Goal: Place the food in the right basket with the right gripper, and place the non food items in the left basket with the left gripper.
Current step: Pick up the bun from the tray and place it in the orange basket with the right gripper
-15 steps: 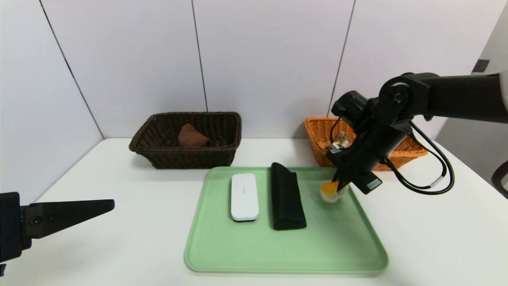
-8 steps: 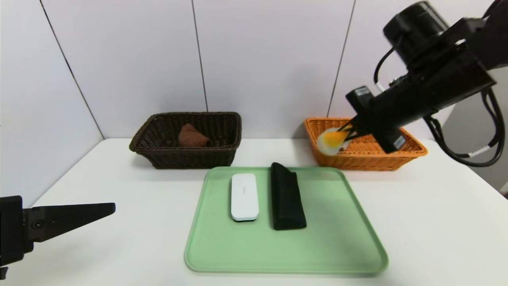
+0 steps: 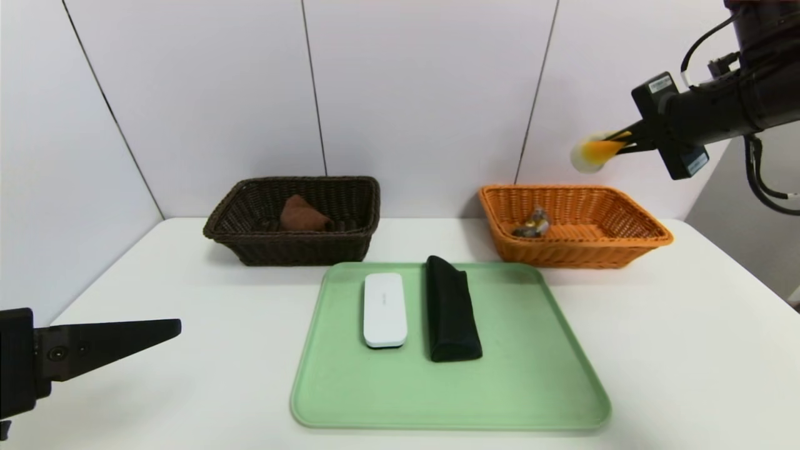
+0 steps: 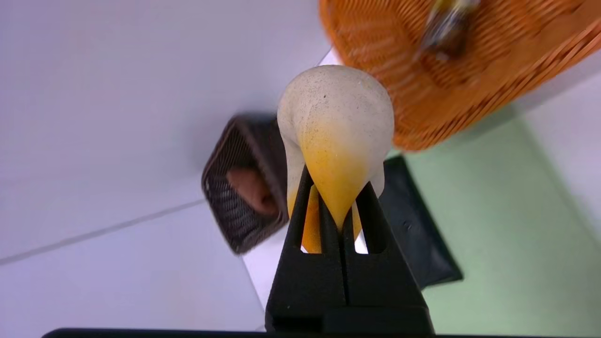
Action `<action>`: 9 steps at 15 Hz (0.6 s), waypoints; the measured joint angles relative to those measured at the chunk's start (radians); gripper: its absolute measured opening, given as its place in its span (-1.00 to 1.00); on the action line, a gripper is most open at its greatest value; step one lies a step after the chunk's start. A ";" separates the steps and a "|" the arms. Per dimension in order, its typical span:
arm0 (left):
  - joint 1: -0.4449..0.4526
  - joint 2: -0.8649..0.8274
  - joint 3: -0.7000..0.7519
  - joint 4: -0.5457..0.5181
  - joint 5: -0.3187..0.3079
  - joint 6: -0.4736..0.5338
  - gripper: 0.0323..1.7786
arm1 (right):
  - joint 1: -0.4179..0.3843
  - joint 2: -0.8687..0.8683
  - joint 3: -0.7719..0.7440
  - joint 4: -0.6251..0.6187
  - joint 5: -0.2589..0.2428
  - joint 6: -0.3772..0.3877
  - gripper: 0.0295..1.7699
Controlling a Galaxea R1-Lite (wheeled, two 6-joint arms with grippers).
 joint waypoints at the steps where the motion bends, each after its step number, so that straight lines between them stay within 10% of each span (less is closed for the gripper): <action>1: 0.000 0.000 0.000 -0.001 0.000 0.000 0.90 | -0.029 0.026 0.000 -0.019 -0.001 -0.002 -0.97; 9: 0.000 0.002 0.000 -0.001 -0.001 0.002 0.90 | -0.110 0.265 -0.005 -0.139 -0.111 0.004 -0.97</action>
